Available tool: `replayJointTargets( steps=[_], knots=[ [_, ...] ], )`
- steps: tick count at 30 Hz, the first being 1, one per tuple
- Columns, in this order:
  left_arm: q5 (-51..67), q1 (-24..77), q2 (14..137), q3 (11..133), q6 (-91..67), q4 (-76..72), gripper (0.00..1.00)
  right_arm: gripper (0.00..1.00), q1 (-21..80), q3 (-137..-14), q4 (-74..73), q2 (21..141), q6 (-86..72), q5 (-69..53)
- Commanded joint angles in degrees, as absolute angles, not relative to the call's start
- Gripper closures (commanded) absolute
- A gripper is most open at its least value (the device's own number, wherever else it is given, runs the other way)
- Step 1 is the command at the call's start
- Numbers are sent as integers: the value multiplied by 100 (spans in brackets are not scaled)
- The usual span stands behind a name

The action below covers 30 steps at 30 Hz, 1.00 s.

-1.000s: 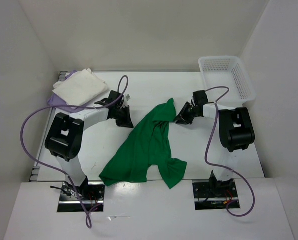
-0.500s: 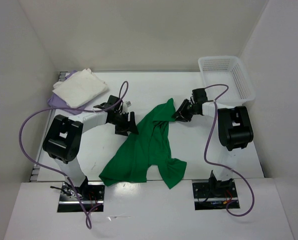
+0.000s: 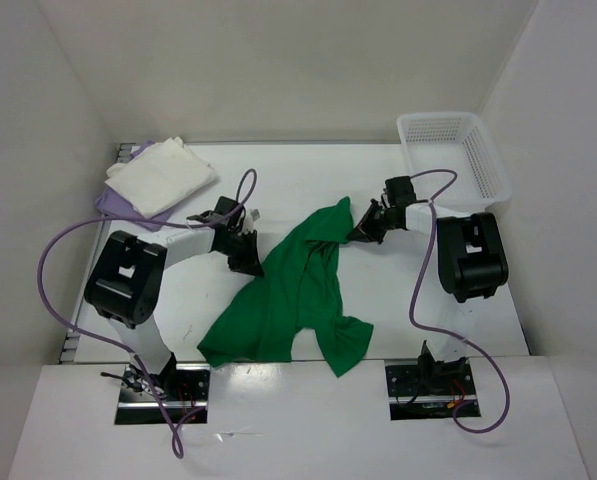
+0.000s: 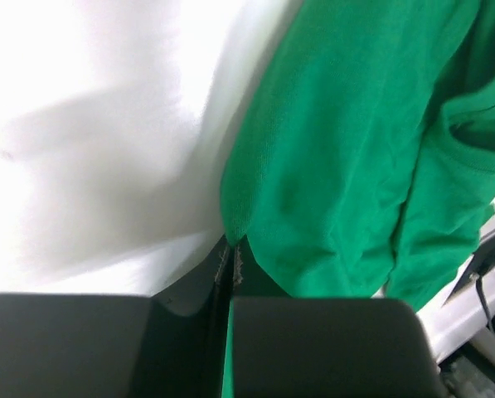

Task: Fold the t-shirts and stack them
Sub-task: Flatten out the tshirt

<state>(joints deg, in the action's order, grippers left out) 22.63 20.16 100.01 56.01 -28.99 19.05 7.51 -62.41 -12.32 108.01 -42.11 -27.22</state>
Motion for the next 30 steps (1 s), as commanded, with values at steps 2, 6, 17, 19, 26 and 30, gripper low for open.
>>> replayJointTargets(
  steps=[2,6,17,19,26,30],
  knots=[
    [1925,2004,10317,6450,-2971,1644,100,100,800,-6609,-1591,10223,-4061,-2795],
    [1863,1812,11159,7275,-2971,1625,100,100,800,-6837,-2002,9748,-3947,-2795],
    [1987,678,11447,9037,-3620,1583,5,100,800,-6497,-2391,8315,-3946,-3252],
    [1908,397,11059,8589,-3814,1398,0,100,695,-6338,-2391,8131,-3946,-3252],
    [1891,53,8818,6146,-4226,1344,47,100,624,-5871,-2338,8068,-3876,-3375],
    [1749,53,7710,4731,-4999,1547,81,100,571,-5757,-2276,8130,-3762,-3437]
  ],
)
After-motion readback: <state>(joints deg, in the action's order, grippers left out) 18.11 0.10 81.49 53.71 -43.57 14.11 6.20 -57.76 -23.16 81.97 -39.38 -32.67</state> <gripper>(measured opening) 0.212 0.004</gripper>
